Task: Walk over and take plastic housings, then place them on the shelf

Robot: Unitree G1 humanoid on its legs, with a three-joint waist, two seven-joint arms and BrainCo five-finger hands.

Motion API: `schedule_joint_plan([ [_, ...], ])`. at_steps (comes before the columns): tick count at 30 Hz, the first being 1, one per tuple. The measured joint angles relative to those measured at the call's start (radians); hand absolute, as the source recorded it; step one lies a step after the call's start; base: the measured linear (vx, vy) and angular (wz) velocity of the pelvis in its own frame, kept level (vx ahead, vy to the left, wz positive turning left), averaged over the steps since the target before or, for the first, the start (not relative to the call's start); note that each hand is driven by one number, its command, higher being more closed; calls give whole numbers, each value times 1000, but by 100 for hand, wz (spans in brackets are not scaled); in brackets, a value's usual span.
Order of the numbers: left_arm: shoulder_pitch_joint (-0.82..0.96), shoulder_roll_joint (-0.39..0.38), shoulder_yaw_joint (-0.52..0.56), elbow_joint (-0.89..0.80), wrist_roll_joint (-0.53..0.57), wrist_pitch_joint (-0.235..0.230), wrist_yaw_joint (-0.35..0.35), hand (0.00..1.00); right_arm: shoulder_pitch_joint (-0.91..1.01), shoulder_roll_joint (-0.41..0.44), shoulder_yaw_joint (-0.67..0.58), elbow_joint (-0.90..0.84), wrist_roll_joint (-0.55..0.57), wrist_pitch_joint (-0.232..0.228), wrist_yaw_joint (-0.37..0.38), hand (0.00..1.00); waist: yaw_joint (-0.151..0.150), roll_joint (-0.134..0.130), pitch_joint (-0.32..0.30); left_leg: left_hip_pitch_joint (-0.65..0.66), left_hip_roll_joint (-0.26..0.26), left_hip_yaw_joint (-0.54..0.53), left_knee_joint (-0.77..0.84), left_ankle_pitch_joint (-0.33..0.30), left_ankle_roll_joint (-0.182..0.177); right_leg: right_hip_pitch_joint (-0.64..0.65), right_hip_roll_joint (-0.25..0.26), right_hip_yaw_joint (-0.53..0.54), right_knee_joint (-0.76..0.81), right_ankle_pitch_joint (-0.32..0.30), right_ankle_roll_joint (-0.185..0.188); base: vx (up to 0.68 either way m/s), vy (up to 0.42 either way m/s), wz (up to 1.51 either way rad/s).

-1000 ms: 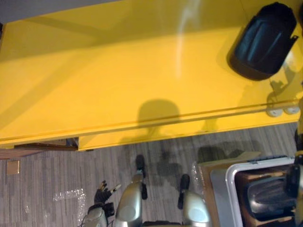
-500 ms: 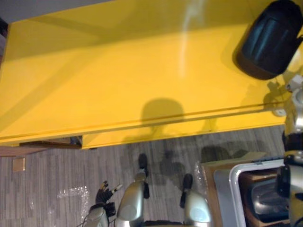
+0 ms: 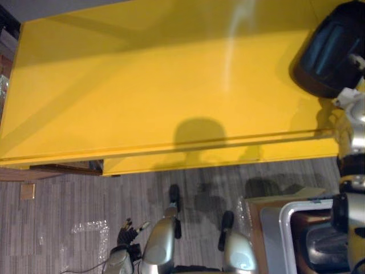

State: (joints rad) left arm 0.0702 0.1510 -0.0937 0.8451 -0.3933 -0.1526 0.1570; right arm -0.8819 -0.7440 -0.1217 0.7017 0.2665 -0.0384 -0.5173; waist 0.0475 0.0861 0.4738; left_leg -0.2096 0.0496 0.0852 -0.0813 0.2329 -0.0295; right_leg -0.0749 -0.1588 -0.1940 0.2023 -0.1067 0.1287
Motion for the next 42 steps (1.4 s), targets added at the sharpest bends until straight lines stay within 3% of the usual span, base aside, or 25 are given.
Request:
schedule_joint_plan([
  [3, 0, 0, 0, 0, 0, 0, 0, 0, -21, 0, 0, 39, 39, 59, 13, 0, 0, 1, -1, 2, 0, 0, 0, 1, 0, 0, 0, 0, 2, 0, 0, 0, 0, 0],
  [9, 0, -3, -7, 0, 0, 0, -1, 0, -56, 1, 11, 70, 44, 127, -15, 0, 3, 9, -1, 15, 2, 1, 0, 1, -2, 8, 1, 1, 4, -1, -1, 0, 0, 0],
  [15, 0, -3, -8, 1, 0, 0, -1, 0, -77, 5, 23, 95, 80, 133, -72, 0, 6, 9, -1, 15, 3, 3, 0, 2, -3, 7, 1, 1, 7, -2, -2, 0, 0, 0],
  [16, 0, -3, -8, 1, -1, 0, -1, 0, -83, 5, 23, 102, 85, 133, -76, 100, 7, 9, -1, 15, 3, 3, 0, 2, -3, 6, 1, 1, 7, -2, -2, 0, 0, 0],
  [22, -4, -2, -10, 5, -2, 2, -5, 0, -112, 2, 17, 143, 120, 138, -95, 100, 9, 11, -1, 15, 4, 5, 0, 0, -5, 4, 1, 3, 7, -2, -2, 0, 0, 0],
  [29, -33, -2, -34, 39, -2, 3, -6, 0, -127, -30, 29, 154, 131, 158, -65, 100, 7, 32, -1, 10, 8, 7, 0, 1, -8, -11, 2, 4, 19, -15, -4, 0, 0, 0],
  [42, -33, -2, -35, 39, -3, 3, -6, 0, -193, -69, 101, 223, 68, 252, 3, 100, 7, 32, -1, 17, 10, 3, 0, 5, -8, -12, 1, 2, 44, -28, -6, 3, -5, 0],
])
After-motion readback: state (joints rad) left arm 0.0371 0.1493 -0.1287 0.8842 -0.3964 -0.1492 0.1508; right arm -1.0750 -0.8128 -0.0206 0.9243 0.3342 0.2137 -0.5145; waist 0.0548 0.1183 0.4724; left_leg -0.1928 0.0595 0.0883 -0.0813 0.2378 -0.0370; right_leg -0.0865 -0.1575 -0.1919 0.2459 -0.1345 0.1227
